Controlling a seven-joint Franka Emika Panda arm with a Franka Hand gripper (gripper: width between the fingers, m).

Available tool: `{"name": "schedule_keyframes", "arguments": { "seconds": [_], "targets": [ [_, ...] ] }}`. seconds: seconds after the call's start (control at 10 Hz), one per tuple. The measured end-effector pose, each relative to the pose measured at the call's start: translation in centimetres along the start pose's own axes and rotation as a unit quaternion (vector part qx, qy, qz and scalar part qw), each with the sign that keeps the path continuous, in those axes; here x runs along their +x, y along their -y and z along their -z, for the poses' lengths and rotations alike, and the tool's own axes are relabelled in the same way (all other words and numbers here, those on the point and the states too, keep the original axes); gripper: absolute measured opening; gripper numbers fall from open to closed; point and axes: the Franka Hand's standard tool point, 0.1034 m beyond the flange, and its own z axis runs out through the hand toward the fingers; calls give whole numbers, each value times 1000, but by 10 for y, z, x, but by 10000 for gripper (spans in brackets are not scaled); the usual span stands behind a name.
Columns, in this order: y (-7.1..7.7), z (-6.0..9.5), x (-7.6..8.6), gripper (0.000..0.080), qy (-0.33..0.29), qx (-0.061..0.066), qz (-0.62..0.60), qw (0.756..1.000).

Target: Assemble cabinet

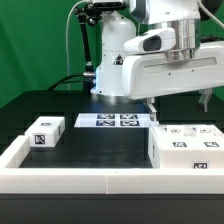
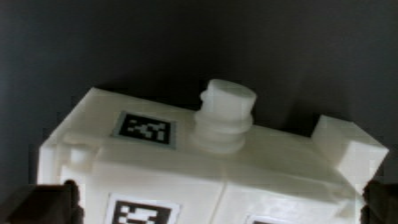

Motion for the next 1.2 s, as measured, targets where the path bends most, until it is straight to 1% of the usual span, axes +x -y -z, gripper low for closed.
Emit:
{"name": "schedule_keyframes", "arguments": {
  "seconds": [0.2, 0.3, 0.4, 0.5, 0.6, 0.7, 1.1, 1.2],
  "targets": [
    [4, -2, -1, 797, 1, 9, -84, 996],
    [6, -10, -13, 797, 2, 6, -120, 993],
    [14, -15, -25, 797, 11, -2, -95, 995],
    [24, -16, -26, 797, 12, -9, -80, 997],
    [23, -20, -29, 797, 7, -15, -74, 997],
    [17, -23, -32, 797, 1, -17, -66, 998],
    [19, -23, -32, 797, 2, -16, -64, 998],
    [19, -29, -33, 797, 6, -18, -70, 997]
  ]
}}
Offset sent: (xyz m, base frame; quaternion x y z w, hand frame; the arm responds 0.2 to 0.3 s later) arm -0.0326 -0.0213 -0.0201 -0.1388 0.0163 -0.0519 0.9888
